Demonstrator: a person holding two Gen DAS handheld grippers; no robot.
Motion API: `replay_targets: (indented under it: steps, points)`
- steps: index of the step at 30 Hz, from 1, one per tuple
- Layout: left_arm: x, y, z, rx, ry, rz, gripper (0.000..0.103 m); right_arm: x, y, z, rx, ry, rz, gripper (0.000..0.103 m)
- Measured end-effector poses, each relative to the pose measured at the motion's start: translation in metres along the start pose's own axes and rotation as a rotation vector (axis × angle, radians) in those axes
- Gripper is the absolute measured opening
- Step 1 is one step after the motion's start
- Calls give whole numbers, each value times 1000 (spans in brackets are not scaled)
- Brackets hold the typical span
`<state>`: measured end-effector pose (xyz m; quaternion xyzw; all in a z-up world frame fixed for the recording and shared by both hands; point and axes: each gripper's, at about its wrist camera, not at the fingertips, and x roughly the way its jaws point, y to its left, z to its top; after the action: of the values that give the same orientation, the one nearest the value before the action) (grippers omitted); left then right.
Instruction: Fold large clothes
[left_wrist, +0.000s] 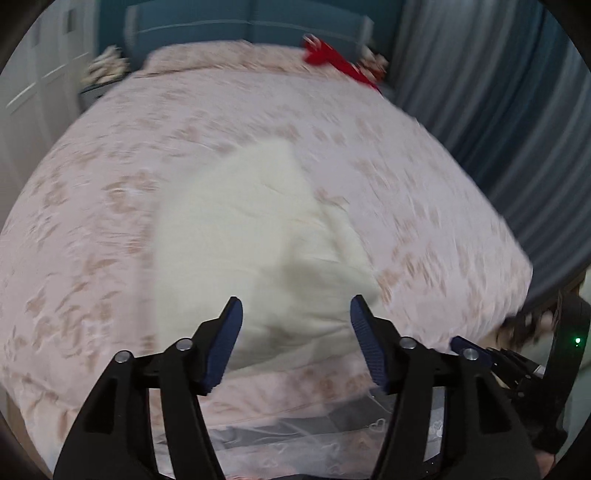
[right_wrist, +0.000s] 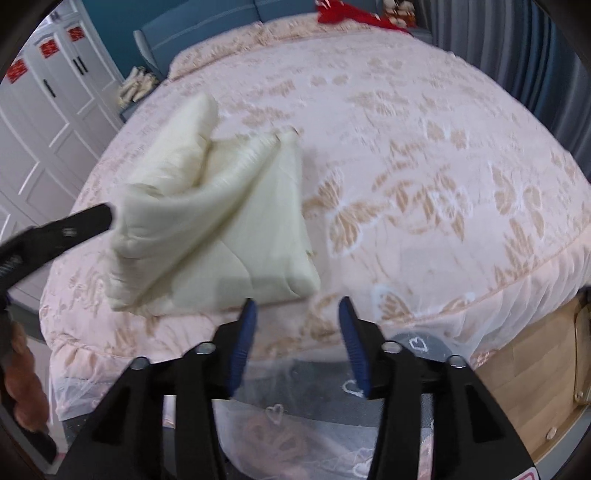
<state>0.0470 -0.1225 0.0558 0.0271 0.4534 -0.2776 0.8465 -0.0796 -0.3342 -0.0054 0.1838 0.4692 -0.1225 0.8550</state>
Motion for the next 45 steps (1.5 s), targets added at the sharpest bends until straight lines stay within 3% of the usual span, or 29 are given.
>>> replay_targets:
  steps: [3, 5, 10, 14, 15, 17, 19, 24, 29, 34, 45]
  points:
    - [-11, 36, -4, -30, -16, 112, 59, -15, 22, 13, -32, -53, 45, 58]
    - [-4, 54, -10, -52, 17, 157, 59, -20, 41, 24, -59, -80, 86, 64]
    - [30, 78, -35, -125, 144, 143, 59, 2, 80, 45, -119, -70, 113, 67]
    - [33, 78, -39, -119, 140, 146, 59, 33, 88, 59, -101, -13, 142, 66]
    - [31, 77, -36, -113, 128, 144, 59, 40, 88, 61, -103, -2, 145, 62]
    - [29, 75, -31, -106, 111, 146, 59, 53, 88, 64, -123, 18, 135, 31]
    - [28, 74, -25, -110, 101, 140, 59, 57, 78, 64, -108, 31, 143, 16]
    - [35, 57, -17, -76, 102, 119, 59, 41, 38, 51, -55, 5, 80, 14]
    - [59, 28, -19, -20, 139, 96, 59, 57, -4, 27, 28, 68, 28, 14]
    - [82, 8, -25, 19, 179, 113, 59, 84, -11, 10, 33, 115, -17, 14]
    - [107, -5, -39, 90, 197, 231, 61, 113, -12, 2, 36, 169, -47, 15]
